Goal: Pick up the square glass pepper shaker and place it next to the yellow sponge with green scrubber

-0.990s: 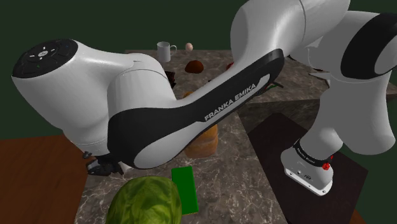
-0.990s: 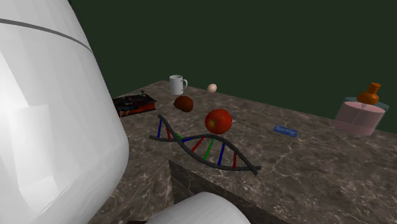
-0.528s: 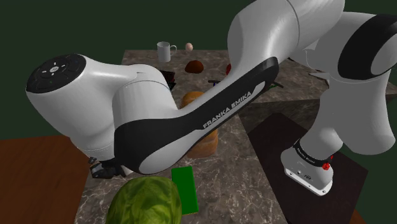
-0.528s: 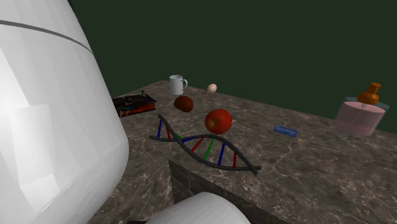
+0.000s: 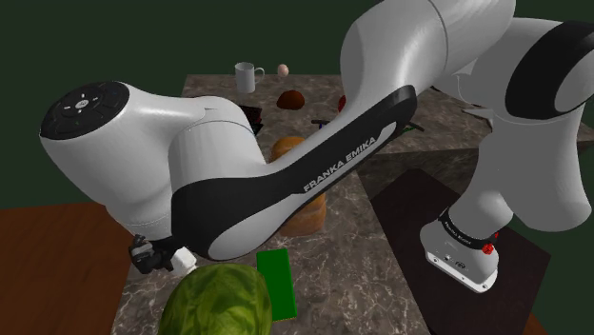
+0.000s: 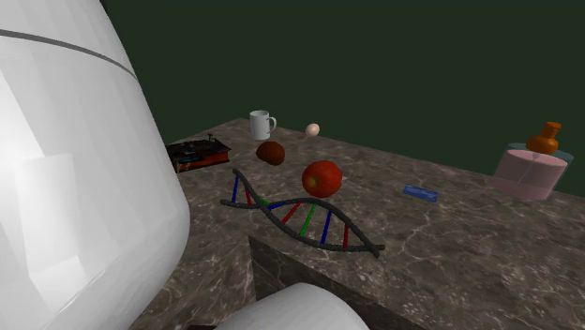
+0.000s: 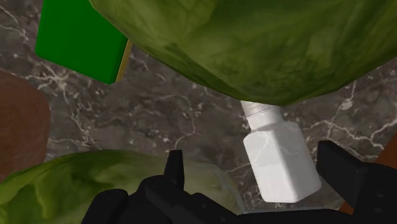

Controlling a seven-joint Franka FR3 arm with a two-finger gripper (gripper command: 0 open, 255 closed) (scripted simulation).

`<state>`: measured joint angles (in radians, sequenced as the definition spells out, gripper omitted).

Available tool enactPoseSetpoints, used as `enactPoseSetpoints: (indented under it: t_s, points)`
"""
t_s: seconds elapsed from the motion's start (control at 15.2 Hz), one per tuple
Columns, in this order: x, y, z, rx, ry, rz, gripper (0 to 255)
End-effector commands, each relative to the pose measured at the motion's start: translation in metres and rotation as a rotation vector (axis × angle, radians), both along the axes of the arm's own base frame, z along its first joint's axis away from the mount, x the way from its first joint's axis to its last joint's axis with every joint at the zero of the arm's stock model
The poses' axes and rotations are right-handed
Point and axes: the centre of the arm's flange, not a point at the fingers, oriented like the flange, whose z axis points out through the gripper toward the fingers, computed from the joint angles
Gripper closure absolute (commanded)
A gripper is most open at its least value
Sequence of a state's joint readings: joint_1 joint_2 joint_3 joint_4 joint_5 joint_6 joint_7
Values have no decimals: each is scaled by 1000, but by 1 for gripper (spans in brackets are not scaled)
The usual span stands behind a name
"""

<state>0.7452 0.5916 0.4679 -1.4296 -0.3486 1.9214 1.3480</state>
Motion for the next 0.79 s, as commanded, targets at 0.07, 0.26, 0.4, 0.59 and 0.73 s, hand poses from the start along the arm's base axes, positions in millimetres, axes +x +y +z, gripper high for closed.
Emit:
enactPoseSetpoints:
  t_s: [0.07, 0.26, 0.4, 0.59, 0.73]
  points:
    - [-1, 1, 13, 0, 0, 0, 0]
    - [-3, 3, 50, 0, 0, 0, 0]
    - [-3, 3, 50, 0, 0, 0, 0]
    - [-3, 3, 50, 0, 0, 0, 0]
    - [-3, 3, 50, 0, 0, 0, 0]
